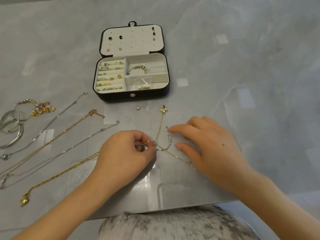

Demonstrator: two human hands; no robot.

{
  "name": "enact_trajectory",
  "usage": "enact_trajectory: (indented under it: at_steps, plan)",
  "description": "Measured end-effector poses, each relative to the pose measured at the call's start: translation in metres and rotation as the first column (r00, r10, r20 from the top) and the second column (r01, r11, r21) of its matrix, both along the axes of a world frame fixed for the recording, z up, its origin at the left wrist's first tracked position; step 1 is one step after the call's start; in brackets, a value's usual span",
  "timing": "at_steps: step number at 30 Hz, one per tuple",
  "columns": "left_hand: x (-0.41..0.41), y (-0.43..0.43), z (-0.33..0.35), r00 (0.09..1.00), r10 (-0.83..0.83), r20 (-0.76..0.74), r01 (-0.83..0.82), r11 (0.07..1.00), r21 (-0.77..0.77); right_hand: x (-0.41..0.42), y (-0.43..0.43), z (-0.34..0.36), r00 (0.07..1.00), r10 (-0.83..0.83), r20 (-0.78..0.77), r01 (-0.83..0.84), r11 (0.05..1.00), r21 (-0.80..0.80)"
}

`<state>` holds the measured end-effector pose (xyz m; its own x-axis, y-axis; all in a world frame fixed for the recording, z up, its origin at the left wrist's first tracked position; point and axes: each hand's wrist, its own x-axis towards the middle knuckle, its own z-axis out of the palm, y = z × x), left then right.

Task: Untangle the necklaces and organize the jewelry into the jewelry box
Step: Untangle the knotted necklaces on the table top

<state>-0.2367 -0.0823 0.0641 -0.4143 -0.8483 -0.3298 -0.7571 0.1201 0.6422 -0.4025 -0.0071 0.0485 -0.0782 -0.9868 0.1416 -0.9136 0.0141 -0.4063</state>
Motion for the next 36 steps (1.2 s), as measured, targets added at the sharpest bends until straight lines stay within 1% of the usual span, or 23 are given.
enact_trajectory:
  at_steps: [2,7,9,10,13,16,18,20,22,24,26,27,29,31,36]
  plan:
    - [0.001,0.0,-0.001,1.0,0.002,0.012,-0.001,1.0,-0.013,0.004,-0.013,-0.007,0.999,0.004,-0.051,-0.005,1.0,-0.007]
    - [0.0,0.001,0.0,0.999,0.0,0.035,0.001,1.0,-0.027,0.001,-0.025,-0.009,1.0,0.019,-0.007,-0.018,0.996,0.091]
    - [0.0,0.001,-0.001,0.999,0.008,0.036,-0.008,1.0,-0.024,-0.002,-0.02,-0.004,0.999,0.02,0.033,-0.024,0.992,0.125]
    - [0.0,0.001,-0.001,0.999,0.01,0.035,-0.01,1.0,-0.021,-0.003,-0.016,-0.001,0.998,0.021,0.058,-0.028,0.992,0.121]
    - [-0.001,0.001,-0.002,0.999,0.015,0.029,-0.014,1.0,-0.01,-0.001,0.001,0.009,0.996,0.023,0.082,-0.026,0.999,0.044]
    - [-0.001,0.001,-0.002,0.999,0.02,0.027,-0.02,1.0,-0.002,0.004,0.016,0.013,0.996,0.022,0.082,-0.023,1.0,0.018]
    - [-0.001,0.001,-0.002,0.999,0.016,0.03,-0.016,1.0,-0.002,0.008,0.025,0.014,0.993,0.025,0.112,-0.026,1.0,0.005]
    - [-0.001,0.001,-0.002,0.999,0.009,0.036,-0.009,1.0,-0.007,0.012,0.03,0.011,0.99,0.046,0.134,-0.051,0.998,0.034]
    - [-0.001,0.001,-0.002,0.999,0.003,0.033,-0.002,1.0,-0.008,0.015,0.03,0.008,0.99,0.055,0.126,-0.069,0.992,0.105]
    - [-0.001,0.0,-0.001,1.0,-0.008,0.024,0.008,1.0,0.002,0.015,0.023,0.008,0.992,-0.002,0.128,-0.019,0.987,0.161]
    - [0.0,-0.002,-0.001,1.0,-0.024,0.016,0.024,1.0,0.008,0.015,0.011,0.008,0.984,-0.077,0.16,0.052,0.987,0.154]
    - [0.001,-0.002,-0.001,1.0,-0.028,0.012,0.028,1.0,0.009,0.015,0.004,0.008,0.984,-0.078,0.161,0.055,0.988,0.145]
    - [0.001,-0.003,-0.001,1.0,-0.031,-0.001,0.031,0.999,0.015,0.017,-0.009,0.008,0.985,-0.036,0.171,0.003,0.982,0.188]
    - [0.001,-0.004,-0.001,0.999,-0.045,-0.012,0.046,0.999,0.023,0.019,-0.017,0.008,0.976,-0.016,0.216,-0.037,0.971,0.237]
    - [0.003,-0.007,0.0,0.997,-0.056,-0.046,0.058,0.997,0.057,0.02,-0.025,0.009,0.951,-0.011,0.308,-0.076,0.96,0.27]
